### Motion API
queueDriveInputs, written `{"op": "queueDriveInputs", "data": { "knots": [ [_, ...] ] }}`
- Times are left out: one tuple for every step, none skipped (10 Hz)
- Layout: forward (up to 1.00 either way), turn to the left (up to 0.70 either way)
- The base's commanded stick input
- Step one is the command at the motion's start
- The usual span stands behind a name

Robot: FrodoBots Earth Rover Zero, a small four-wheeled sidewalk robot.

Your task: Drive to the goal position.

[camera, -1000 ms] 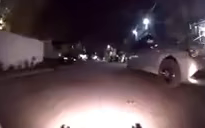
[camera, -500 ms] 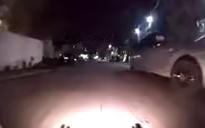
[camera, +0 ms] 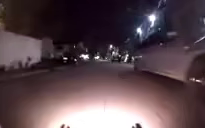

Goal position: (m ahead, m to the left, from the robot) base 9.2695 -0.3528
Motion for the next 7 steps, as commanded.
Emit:
{"op": "queueDriveInputs", "data": {
  "knots": [
    [0.85, 0.0],
    [0.85, 0.0],
    [0.85, 0.0],
    [0.85, 0.0],
    [0.85, 0.0],
    [0.85, 0.0],
    [0.85, 0.0]
  ]
}}
